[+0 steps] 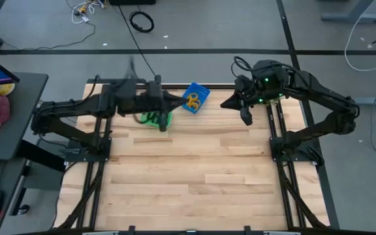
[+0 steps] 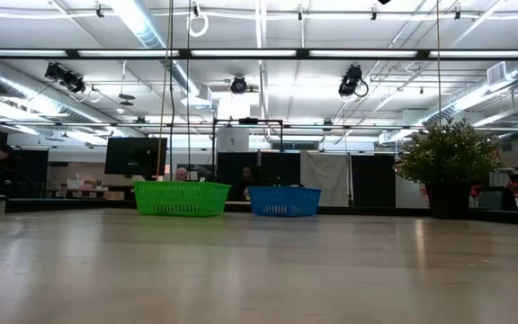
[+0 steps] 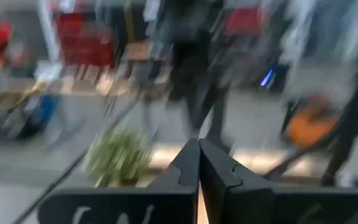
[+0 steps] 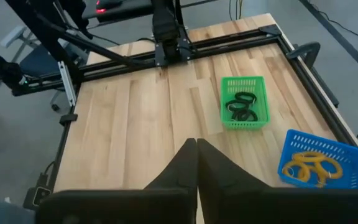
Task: Sort spring keychains into baskets
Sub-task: Return to Home Position
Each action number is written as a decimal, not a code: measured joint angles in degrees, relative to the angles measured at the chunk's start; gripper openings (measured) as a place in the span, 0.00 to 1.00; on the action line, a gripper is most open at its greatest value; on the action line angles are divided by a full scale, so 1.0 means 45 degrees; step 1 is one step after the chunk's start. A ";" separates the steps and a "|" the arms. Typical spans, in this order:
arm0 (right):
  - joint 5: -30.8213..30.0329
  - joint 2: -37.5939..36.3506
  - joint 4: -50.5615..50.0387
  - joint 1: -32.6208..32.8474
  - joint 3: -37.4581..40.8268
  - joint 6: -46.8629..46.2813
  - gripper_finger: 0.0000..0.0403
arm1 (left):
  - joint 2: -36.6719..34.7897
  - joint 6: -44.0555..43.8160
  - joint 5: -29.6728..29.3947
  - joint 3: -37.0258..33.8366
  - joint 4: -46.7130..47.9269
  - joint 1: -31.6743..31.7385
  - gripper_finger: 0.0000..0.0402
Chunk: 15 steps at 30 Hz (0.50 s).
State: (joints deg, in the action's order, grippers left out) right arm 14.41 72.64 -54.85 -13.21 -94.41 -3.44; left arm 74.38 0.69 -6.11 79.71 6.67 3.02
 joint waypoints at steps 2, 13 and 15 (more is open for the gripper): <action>0.0000 0.0000 -0.0140 0.0000 0.0000 0.0037 0.00 | -0.0736 -0.0288 0.0590 -0.1324 -0.1913 0.0077 0.01; 0.0000 0.0049 -0.0151 -0.0019 0.0000 -0.0045 0.00 | -0.5517 -0.1398 0.1019 -0.7230 -0.6768 -0.0145 0.01; -0.0005 0.0053 -0.0150 -0.0019 0.0000 -0.0160 0.01 | -0.6299 -0.1347 0.0872 -0.8141 -0.7577 -0.0308 0.00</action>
State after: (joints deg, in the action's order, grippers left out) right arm 14.39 72.88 -55.53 -13.30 -94.41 -4.16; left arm 46.03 -5.37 -2.19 43.08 -27.43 1.63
